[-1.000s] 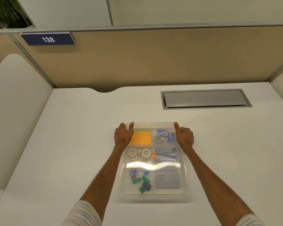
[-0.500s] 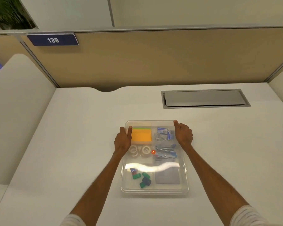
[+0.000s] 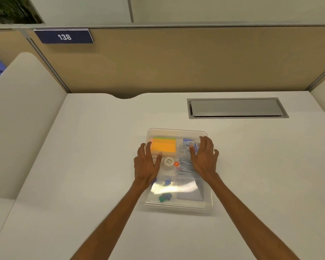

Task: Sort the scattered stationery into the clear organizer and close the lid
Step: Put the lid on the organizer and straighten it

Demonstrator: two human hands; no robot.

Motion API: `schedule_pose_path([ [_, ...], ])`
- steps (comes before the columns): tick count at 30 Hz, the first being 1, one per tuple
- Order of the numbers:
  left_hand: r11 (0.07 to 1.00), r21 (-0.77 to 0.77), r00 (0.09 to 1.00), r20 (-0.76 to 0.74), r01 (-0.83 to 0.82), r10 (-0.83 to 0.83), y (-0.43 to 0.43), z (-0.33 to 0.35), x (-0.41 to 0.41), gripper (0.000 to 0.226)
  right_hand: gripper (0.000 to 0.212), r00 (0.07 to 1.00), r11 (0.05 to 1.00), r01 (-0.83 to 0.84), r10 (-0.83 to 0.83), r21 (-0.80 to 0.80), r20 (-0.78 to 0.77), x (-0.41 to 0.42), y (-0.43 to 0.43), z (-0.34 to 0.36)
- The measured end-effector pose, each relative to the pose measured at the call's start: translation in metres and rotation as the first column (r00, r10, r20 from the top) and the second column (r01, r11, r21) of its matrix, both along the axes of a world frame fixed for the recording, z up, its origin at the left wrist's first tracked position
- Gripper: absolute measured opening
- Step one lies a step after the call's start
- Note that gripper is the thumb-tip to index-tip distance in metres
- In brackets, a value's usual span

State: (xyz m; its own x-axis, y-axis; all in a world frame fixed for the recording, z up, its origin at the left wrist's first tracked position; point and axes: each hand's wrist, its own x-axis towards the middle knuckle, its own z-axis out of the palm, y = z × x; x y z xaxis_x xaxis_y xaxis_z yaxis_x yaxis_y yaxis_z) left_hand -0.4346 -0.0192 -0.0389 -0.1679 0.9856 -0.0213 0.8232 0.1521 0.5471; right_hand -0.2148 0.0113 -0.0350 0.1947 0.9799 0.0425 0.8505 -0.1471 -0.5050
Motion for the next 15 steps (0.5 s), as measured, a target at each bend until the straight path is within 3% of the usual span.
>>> schedule_pose_path([
  [5,0.998,-0.031,0.998,-0.023,0.052,-0.053,-0.017,-0.004,0.0,0.068,0.07,0.988,0.993,-0.094,0.102,-0.069,0.12,-0.002,-0.028,-0.012],
  [12,0.998,-0.048,0.984,-0.169,0.041,-0.048,-0.018,0.001,0.007,0.072,0.074,0.974,0.983,-0.146,0.161,-0.108,0.157,-0.001,-0.024,-0.003],
  [15,0.997,-0.063,0.985,-0.164,0.037,-0.047,-0.018,0.007,0.008,0.072,0.074,0.965,0.979,-0.16,0.182,-0.129,0.186,-0.001,-0.022,0.003],
])
